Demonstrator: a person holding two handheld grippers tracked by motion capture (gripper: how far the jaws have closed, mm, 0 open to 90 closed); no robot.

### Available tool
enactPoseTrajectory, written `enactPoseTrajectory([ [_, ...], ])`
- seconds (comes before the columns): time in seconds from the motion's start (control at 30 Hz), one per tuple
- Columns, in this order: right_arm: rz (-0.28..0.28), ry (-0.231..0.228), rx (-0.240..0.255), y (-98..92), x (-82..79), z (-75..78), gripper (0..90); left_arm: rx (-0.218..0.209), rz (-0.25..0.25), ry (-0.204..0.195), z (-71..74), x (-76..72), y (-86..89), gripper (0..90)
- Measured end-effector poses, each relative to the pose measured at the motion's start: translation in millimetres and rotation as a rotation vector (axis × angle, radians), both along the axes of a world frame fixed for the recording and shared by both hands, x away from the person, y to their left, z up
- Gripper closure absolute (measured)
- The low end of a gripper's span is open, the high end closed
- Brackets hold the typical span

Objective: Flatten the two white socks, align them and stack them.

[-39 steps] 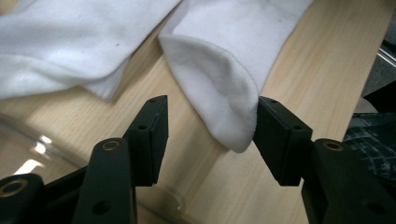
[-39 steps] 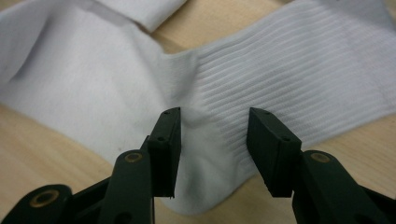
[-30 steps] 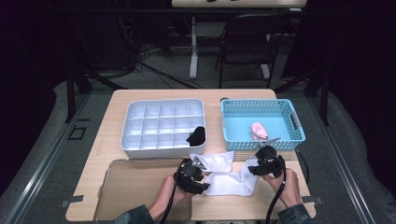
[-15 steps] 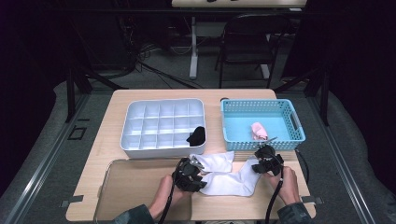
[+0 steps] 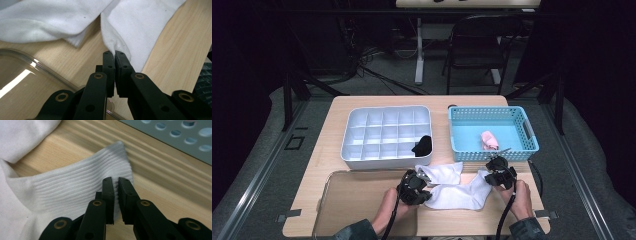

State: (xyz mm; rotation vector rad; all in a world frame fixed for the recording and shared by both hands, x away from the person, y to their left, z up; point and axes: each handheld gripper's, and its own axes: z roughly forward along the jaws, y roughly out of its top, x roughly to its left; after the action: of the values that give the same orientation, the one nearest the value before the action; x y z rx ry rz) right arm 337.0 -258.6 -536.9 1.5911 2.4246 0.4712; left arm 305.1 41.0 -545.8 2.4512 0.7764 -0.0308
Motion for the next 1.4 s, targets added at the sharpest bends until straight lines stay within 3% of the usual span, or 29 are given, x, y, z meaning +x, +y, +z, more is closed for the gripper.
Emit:
enactPoseTrajectory([
  [0.2, 0.010, 0.021, -0.018, 2.2, -18.4, 12.4, 83.7, -0.033, 0.007, 0.063, 3.1, -6.0, 13.3, 88.6],
  [0.43, 0.022, 0.070, -0.049, 5.2, -18.4, 3.5, 81.8, -0.023, 0.022, 0.070, 2.3, -6.8, 18.0, 87.4],
  [0.53, 0.031, 0.093, -0.052, 4.4, -16.2, -1.0, 75.8, -0.013, 0.047, 0.060, 4.7, -5.1, 20.4, 73.4],
  [0.6, 0.050, 0.078, -0.047, 4.3, -16.5, 1.4, 69.4, -0.025, 0.064, 0.046, 8.5, -3.5, 23.7, 61.6],
  [0.67, 0.067, 0.053, -0.011, 5.1, -17.7, 5.6, 63.9, -0.032, 0.081, 0.026, 13.6, -2.3, 27.2, 51.1],
  [0.8, 0.104, 0.009, 0.056, 11.1, -19.6, 12.8, 53.9, -0.053, 0.110, -0.008, 16.7, 5.0, 34.7, 40.2],
  [0.9, 0.144, -0.017, 0.091, 19.9, -19.6, 17.8, 47.5, -0.046, 0.115, -0.015, 14.5, 9.4, 37.3, 32.2],
  [0.97, 0.166, -0.026, 0.123, 27.4, -18.7, 19.9, 42.9, -0.028, 0.113, -0.040, 13.1, 10.1, 37.7, 27.3],
  [1.03, 0.189, -0.033, 0.148, 37.8, -17.1, 21.8, 37.6, -0.005, 0.107, -0.038, 10.3, 12.2, 38.4, 22.4],
  [1.23, 0.276, -0.072, 0.134, 76.6, -8.2, 22.0, 35.1, 0.017, 0.119, -0.035, 4.8, 15.8, 39.0, 15.3],
  [1.4, 0.301, -0.077, 0.107, 98.9, 2.8, 14.2, 39.3, 0.011, 0.124, -0.039, 4.7, 17.5, 41.1, 15.3],
])
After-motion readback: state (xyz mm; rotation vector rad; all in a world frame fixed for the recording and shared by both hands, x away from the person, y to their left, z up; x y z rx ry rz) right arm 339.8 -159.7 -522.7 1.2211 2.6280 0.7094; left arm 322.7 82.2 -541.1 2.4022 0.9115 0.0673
